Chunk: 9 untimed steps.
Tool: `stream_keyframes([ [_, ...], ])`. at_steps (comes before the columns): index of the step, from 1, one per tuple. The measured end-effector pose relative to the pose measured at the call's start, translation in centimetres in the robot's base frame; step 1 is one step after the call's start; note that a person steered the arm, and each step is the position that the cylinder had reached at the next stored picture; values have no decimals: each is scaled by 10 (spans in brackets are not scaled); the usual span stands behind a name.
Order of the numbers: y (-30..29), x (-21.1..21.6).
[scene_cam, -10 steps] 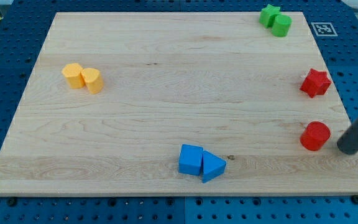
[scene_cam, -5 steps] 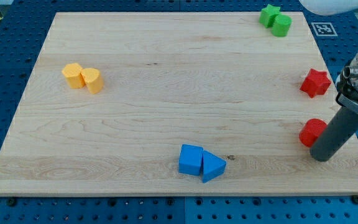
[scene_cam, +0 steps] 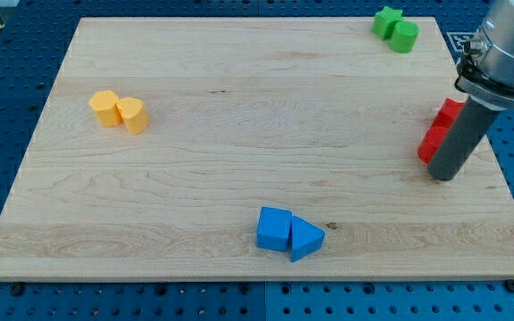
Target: Push the red circle closer to the red star
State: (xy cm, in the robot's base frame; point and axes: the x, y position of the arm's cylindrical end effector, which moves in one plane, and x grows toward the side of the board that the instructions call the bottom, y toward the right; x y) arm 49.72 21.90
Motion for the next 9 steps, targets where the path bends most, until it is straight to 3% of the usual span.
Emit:
stream_keyframes([
  [2, 0, -15],
  [4, -108, -36],
  [6, -160, -178],
  [8, -122, -278],
  [9, -90, -306],
])
